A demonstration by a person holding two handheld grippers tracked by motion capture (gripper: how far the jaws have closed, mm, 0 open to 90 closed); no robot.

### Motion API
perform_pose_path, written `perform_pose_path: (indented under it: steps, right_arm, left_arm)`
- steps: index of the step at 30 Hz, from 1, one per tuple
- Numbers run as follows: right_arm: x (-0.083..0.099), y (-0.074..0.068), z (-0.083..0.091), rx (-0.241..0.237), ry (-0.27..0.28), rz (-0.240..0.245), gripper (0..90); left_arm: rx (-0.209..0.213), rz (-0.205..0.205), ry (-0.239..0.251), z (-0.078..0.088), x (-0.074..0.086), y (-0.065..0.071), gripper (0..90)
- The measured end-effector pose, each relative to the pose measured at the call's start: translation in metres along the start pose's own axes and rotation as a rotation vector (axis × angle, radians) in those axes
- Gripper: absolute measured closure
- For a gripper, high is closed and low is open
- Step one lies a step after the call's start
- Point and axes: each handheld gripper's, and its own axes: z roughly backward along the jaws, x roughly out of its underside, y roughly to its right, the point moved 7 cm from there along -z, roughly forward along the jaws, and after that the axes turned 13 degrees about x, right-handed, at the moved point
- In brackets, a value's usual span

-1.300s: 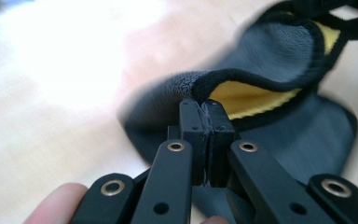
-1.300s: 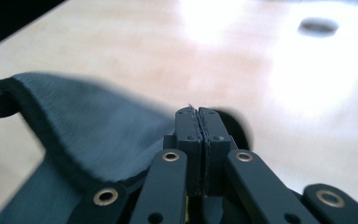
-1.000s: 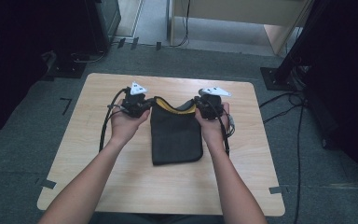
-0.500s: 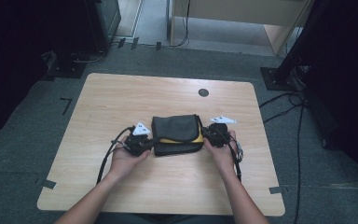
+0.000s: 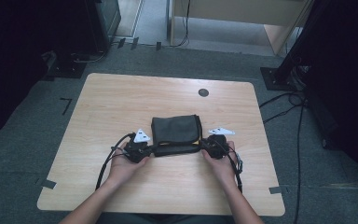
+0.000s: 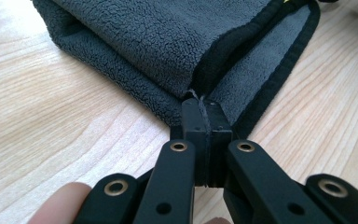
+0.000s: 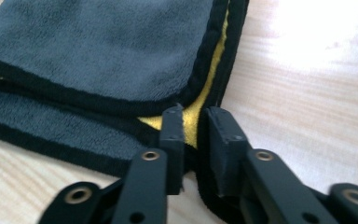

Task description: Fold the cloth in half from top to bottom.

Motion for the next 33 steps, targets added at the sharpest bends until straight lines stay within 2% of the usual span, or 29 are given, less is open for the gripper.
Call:
perform_pose_path:
  steps: [2, 4, 6, 8, 9, 11, 13, 15, 17, 19, 21, 22, 24, 26, 27, 30, 33]
  right_arm:
    - [0.006, -0.006, 0.007, -0.016, -0.013, -0.003, 82.3]
    - [0.014, -0.013, 0.016, -0.034, -0.022, 0.032, 83.2]
    - [0.018, -0.015, 0.021, -0.043, -0.024, 0.046, 82.7]
    - [0.019, -0.012, 0.025, -0.039, -0.022, 0.018, 75.4]
    - [0.017, -0.007, 0.026, -0.017, -0.004, 0.001, 71.3]
    - [0.01, 0.0, 0.032, 0.032, 0.066, -0.028, 68.7]
    - [0.001, -0.001, 0.037, 0.01, 0.116, -0.054, 69.2]
    - [-0.005, -0.007, 0.036, -0.017, 0.114, -0.041, 69.1]
    - [-0.008, -0.012, 0.028, -0.014, 0.092, -0.041, 67.0]
    - [-0.009, -0.015, 0.016, -0.023, 0.051, -0.08, 63.2]
    - [-0.007, -0.015, 0.005, -0.022, 0.019, -0.116, 62.6]
    - [-0.006, -0.015, 0.0, -0.015, 0.005, -0.125, 64.2]
    - [-0.005, -0.015, -0.004, 0.0, 0.008, -0.127, 76.1]
    - [-0.006, -0.016, -0.002, 0.01, 0.029, -0.116, 85.6]
    - [-0.007, -0.016, 0.001, 0.009, 0.037, -0.113, 87.4]
    - [-0.014, -0.015, 0.013, -0.009, 0.071, -0.117, 89.0]
    - [-0.019, -0.016, 0.031, -0.016, 0.101, -0.087, 89.5]
  left_arm:
    - [0.002, -0.006, -0.002, 0.003, 0.001, 0.0, 90.0]
    - [0.006, -0.005, 0.001, 0.008, 0.003, -0.002, 90.0]
    - [-0.003, 0.004, 0.004, 0.012, 0.005, -0.005, 90.0]
    - [0.008, 0.016, 0.022, 0.015, 0.006, -0.006, 90.0]
    - [0.019, 0.022, 0.035, 0.016, 0.005, -0.005, 85.8]
    - [0.01, 0.025, 0.071, 0.019, 0.001, -0.005, 75.1]
    - [0.001, 0.027, 0.099, 0.019, -0.005, -0.003, 69.3]
    - [-0.024, 0.007, 0.083, 0.014, -0.008, -0.001, 65.9]
    - [-0.065, -0.014, 0.054, 0.005, -0.01, 0.0, 64.7]
    - [-0.1, -0.011, 0.04, -0.001, -0.011, 0.0, 65.5]
    - [-0.119, -0.011, 0.042, -0.004, -0.012, 0.001, 73.1]
    - [-0.128, -0.016, 0.039, -0.004, -0.013, 0.001, 77.3]
    - [-0.146, -0.031, 0.033, -0.004, -0.013, 0.001, 84.2]
    - [-0.145, -0.045, 0.033, -0.002, -0.013, 0.001, 87.6]
    - [-0.145, -0.053, 0.033, 0.0, -0.014, 0.002, 88.0]
    - [-0.155, -0.087, 0.051, 0.009, -0.018, 0.008, 88.3]
    - [-0.164, -0.129, 0.052, 0.019, -0.02, 0.02, 88.2]
